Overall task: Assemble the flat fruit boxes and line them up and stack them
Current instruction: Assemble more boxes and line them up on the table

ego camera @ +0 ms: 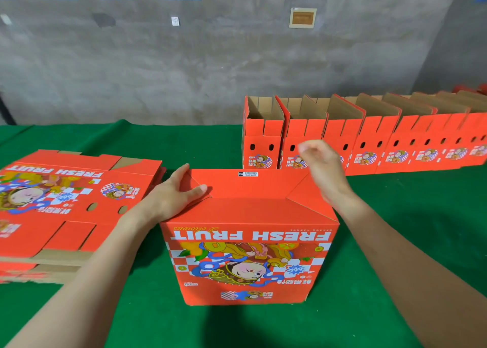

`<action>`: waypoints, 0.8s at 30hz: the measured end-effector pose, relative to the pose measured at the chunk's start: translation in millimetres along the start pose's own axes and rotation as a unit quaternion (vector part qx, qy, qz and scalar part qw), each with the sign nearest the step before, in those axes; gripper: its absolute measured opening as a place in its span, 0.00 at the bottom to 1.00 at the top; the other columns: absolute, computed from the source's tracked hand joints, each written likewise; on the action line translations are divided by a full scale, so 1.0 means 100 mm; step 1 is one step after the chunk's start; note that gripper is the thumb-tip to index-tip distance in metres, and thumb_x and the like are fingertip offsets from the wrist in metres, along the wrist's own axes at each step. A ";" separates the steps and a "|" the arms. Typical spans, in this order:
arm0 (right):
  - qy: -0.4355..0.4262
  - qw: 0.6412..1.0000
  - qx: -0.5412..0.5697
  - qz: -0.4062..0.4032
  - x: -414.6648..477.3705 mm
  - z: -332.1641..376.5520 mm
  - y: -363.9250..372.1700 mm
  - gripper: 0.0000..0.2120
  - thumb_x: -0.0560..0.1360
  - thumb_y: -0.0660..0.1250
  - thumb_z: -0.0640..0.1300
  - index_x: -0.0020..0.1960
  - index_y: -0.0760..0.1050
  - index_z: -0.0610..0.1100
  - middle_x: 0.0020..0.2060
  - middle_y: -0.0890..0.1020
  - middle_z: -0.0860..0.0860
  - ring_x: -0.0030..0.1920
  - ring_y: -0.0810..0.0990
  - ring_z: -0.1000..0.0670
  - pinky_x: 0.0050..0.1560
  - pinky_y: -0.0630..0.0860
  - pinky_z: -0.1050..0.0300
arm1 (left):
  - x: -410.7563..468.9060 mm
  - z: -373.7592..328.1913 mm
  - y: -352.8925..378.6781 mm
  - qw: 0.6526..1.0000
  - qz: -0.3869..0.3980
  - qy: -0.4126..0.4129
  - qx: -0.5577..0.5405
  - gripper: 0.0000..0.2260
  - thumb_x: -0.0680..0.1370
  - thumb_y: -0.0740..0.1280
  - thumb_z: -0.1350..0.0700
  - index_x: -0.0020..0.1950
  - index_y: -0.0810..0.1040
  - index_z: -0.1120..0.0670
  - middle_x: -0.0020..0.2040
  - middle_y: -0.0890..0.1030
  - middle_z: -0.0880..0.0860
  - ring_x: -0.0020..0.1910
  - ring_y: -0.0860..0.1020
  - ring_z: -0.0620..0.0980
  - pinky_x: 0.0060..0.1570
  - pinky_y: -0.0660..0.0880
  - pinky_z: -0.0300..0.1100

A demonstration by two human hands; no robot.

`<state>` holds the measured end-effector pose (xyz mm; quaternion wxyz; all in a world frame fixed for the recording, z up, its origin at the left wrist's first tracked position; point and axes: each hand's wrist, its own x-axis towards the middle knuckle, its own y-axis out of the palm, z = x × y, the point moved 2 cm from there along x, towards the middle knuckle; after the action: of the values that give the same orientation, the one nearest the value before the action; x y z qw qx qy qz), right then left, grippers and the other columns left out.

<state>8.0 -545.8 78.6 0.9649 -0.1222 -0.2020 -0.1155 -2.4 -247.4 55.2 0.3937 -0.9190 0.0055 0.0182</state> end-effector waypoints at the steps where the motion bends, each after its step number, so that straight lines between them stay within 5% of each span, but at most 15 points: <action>1: 0.026 0.998 0.030 -0.057 -0.02 -0.06 -0.08 0.08 0.78 0.64 0.40 0.44 0.75 0.51 0.44 0.78 0.58 0.46 0.75 0.61 0.47 0.70 0.70 | 0.01 0.01 -0.02 1.000 -0.002 -0.002 0.002 0.36 0.74 0.65 0.38 0.77 0.53 0.43 0.74 0.66 0.51 0.70 0.67 0.52 0.67 0.61 0.43; 4: 0.168 0.983 -0.039 -0.058 -0.19 -0.40 -0.23 0.05 0.79 0.62 0.42 0.51 0.77 0.44 0.48 0.81 0.52 0.50 0.78 0.52 0.54 0.75 0.56 | 0.05 0.03 -0.07 1.000 -0.004 -0.013 0.007 0.36 0.74 0.65 0.37 0.77 0.53 0.42 0.74 0.66 0.51 0.71 0.67 0.52 0.68 0.61 0.44; 7: 0.331 0.939 -0.058 0.079 -0.52 -0.64 -0.20 0.12 0.81 0.58 0.46 0.43 0.74 0.42 0.33 0.82 0.49 0.37 0.81 0.48 0.38 0.77 0.56 | 0.05 0.05 -0.12 1.000 -0.008 -0.012 0.005 0.34 0.74 0.65 0.37 0.76 0.57 0.42 0.73 0.67 0.52 0.69 0.68 0.53 0.68 0.63 0.45; 9: 0.383 0.899 -0.117 0.177 -0.71 -0.67 -0.15 0.18 0.82 0.54 0.50 0.43 0.76 0.40 0.37 0.84 0.44 0.40 0.82 0.45 0.40 0.78 0.52 | 0.02 0.09 -0.17 1.000 -0.015 -0.016 -0.014 0.33 0.74 0.66 0.38 0.75 0.60 0.43 0.72 0.68 0.53 0.67 0.71 0.54 0.67 0.66 0.47; 12: 0.384 0.883 -0.146 0.229 -0.77 -0.60 -0.09 0.25 0.83 0.49 0.56 0.44 0.77 0.40 0.38 0.83 0.42 0.40 0.82 0.43 0.43 0.79 0.48 | -0.04 0.14 -0.23 0.999 -0.036 -0.014 -0.029 0.31 0.73 0.68 0.39 0.74 0.63 0.44 0.69 0.71 0.53 0.64 0.72 0.54 0.66 0.68 0.48; 17: 0.323 0.914 -0.088 0.231 -0.56 -0.37 -0.22 0.23 0.81 0.50 0.60 0.48 0.77 0.46 0.45 0.83 0.42 0.43 0.83 0.42 0.42 0.80 0.47 | -0.11 0.11 -0.35 0.988 -0.144 0.043 -0.038 0.28 0.73 0.69 0.41 0.70 0.67 0.47 0.57 0.73 0.50 0.56 0.73 0.50 0.56 0.67 0.41; 20: 0.293 0.926 -0.072 0.228 -0.40 -0.22 -0.27 0.21 0.80 0.54 0.62 0.49 0.78 0.49 0.46 0.83 0.43 0.39 0.85 0.42 0.34 0.80 0.53 | -0.09 0.06 -0.46 0.971 -0.229 0.065 -0.011 0.24 0.75 0.66 0.43 0.66 0.68 0.52 0.52 0.74 0.54 0.51 0.74 0.54 0.50 0.64 0.41; 24: 0.265 0.938 0.016 0.222 -0.29 -0.07 -0.32 0.23 0.70 0.64 0.68 0.55 0.78 0.53 0.48 0.84 0.51 0.45 0.85 0.43 0.38 0.82 0.50 | -0.09 0.12 -0.47 0.938 -0.335 0.072 -0.050 0.15 0.79 0.62 0.46 0.51 0.72 0.59 0.44 0.74 0.55 0.51 0.76 0.61 0.42 0.60 0.39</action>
<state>-23.6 -572.7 66.5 0.9865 -0.1129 0.0912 0.0764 -11.1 -206.5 81.3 0.3290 -0.8850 -0.2756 -0.1804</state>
